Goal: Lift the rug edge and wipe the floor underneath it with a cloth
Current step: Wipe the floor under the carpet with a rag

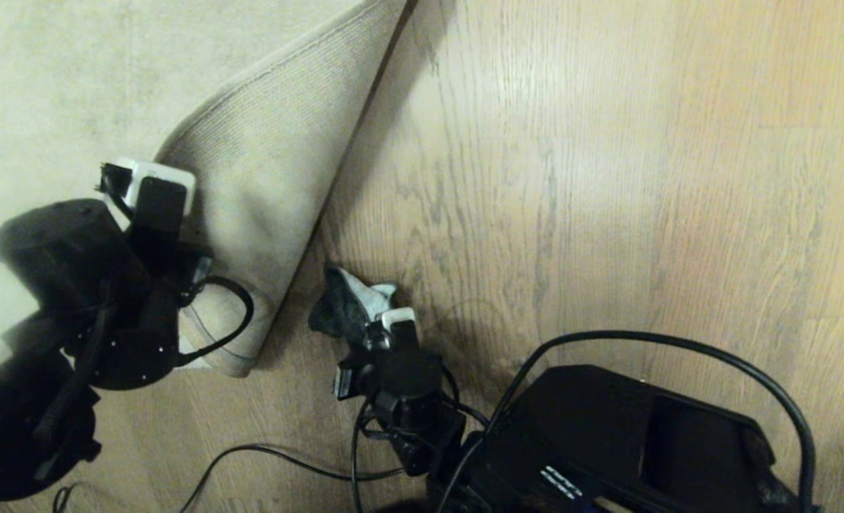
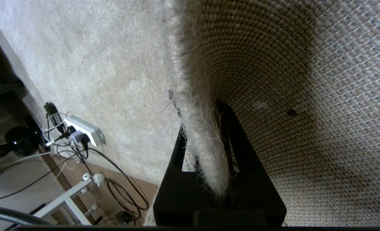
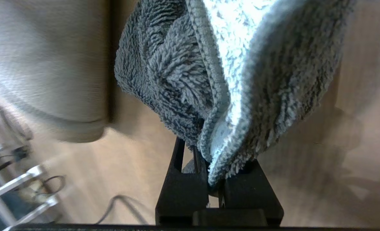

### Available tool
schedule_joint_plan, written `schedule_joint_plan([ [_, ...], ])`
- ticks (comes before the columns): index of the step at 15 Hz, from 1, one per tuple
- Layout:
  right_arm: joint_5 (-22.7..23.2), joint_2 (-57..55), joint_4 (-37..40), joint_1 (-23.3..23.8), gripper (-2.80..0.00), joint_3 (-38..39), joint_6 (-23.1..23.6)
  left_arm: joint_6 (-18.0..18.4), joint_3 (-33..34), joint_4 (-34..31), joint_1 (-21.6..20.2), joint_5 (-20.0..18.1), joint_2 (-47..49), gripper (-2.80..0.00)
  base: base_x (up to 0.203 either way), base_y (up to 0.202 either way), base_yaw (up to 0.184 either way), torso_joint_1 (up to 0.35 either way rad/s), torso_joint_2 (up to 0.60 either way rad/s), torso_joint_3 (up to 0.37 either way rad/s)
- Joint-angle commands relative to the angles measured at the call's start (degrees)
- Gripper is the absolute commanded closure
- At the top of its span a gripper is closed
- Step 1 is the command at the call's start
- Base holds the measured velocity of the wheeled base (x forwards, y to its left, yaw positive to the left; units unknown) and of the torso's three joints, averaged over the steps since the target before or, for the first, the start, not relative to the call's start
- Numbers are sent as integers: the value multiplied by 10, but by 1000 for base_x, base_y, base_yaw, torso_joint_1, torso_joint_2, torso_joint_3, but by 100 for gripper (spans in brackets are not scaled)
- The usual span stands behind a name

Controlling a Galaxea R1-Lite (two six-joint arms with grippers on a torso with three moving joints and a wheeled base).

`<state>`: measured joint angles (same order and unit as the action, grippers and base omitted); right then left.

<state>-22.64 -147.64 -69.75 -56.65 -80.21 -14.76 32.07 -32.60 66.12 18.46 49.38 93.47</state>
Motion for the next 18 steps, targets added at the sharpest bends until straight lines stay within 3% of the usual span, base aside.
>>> schedule_joint_plan([
  [1,-1,-5,-6,27,0,-4,7,2,1,3,0,3,1,0,0,0,0,0,0,0],
  [12,6,61,1,198,0,-3,42,2,7,3,1,3,11,0,0,0,0,0,0,0],
  [16,54,89,1,255,0,-3,73,2,7,4,2,3,14,0,0,0,0,0,0,0],
  [18,66,100,3,259,0,1,79,2,7,4,2,3,15,0,0,0,0,0,0,0],
])
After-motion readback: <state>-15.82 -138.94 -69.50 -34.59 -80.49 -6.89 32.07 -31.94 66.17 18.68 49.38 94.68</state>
